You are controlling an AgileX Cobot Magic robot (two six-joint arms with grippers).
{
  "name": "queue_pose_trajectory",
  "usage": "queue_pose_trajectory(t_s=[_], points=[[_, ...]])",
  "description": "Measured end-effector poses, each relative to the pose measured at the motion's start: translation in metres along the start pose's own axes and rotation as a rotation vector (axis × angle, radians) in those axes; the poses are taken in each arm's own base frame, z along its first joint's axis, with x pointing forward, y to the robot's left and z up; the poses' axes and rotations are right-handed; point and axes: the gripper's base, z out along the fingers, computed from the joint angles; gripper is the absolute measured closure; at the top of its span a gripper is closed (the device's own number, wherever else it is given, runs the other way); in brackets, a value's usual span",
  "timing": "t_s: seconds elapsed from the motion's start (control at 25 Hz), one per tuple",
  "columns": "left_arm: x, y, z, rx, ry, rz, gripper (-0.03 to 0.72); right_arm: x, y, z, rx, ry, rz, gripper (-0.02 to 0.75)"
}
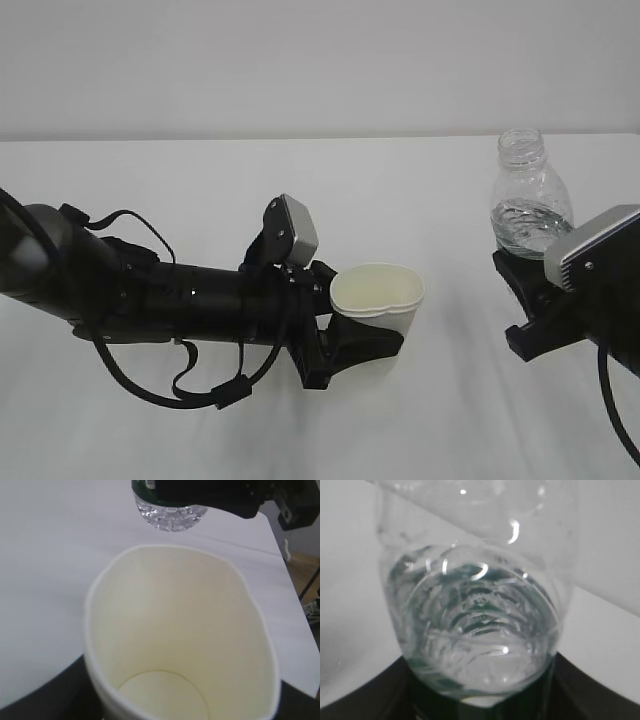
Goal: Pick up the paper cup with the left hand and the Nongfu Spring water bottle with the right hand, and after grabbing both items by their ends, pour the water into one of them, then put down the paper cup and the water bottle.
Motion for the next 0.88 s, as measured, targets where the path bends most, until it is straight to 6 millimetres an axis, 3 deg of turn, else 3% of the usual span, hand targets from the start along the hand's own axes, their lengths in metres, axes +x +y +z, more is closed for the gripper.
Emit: queue_pose_trajectory(t_s=[0.32, 0.88], points=[[-0.0055, 0.0022, 0.0026, -0.009, -0.019, 0.005, 0.237, 0.0013, -0.0028, -0.0001, 0.030, 0.016, -0.089, 0.325], [-0.0055, 0.0016, 0.0031, -0.007, -0.019, 0.006, 0.239, 0.0035, -0.0065, -0.0003, 0.062, 0.053, -0.396, 0.325]])
